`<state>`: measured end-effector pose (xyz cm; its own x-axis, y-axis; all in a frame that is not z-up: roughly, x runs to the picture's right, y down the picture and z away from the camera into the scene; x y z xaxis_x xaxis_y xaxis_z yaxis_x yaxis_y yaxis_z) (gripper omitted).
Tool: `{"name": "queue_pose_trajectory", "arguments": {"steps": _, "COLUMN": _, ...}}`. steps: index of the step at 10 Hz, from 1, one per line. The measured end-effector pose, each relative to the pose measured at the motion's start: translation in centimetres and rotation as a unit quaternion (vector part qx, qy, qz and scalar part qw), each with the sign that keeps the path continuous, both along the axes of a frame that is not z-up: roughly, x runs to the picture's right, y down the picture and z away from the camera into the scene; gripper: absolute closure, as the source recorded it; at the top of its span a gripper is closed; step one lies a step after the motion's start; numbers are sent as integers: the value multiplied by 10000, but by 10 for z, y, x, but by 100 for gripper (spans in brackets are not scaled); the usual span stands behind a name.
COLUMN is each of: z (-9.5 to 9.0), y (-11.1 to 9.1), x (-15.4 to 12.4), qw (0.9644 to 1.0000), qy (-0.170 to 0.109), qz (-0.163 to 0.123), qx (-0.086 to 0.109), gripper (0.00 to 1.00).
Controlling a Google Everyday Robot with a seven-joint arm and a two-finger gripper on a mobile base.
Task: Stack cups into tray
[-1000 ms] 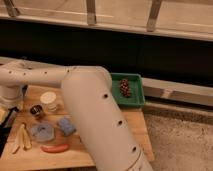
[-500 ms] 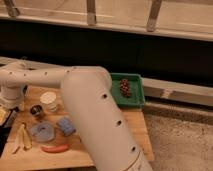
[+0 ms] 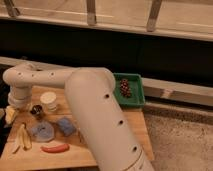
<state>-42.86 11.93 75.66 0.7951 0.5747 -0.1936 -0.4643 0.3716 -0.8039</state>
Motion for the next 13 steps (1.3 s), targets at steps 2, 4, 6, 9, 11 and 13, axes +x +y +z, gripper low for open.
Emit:
{"name": "queue_pose_trajectory", "arguments": {"steps": 2, "z": 14, "y": 7, "x": 10, "qw": 9998, "qy": 89, "qz": 98, "qx": -140, "gripper": 29}}
{"name": "queue_pose_trajectory", "arguments": {"steps": 4, "z": 27, "y": 9, "x": 17, "qw": 9995, "qy": 109, "qz": 191, "qx": -244, "gripper": 29}}
{"name": "queue_pose_trajectory", "arguments": {"steps": 6, "z": 38, "y": 8, "x": 16, "qw": 9994, "qy": 90, "qz": 210, "qx": -270, "gripper": 29}}
{"name": "queue_pose_trajectory", "arguments": {"steps": 9, "z": 45, "y": 4, "x": 9, "qw": 9995, "qy": 71, "qz": 164, "qx": -251, "gripper": 29}}
{"name": "queue_pose_trajectory", "arguments": {"steps": 11, "z": 51, "y": 13, "x": 3, "qw": 9994, "qy": 69, "qz": 137, "qx": -303, "gripper": 29}}
{"name": "queue_pose_trajectory", "arguments": {"steps": 13, "z": 56, "y": 19, "x": 2, "qw": 9992, "qy": 102, "qz": 154, "qx": -348, "gripper": 29}}
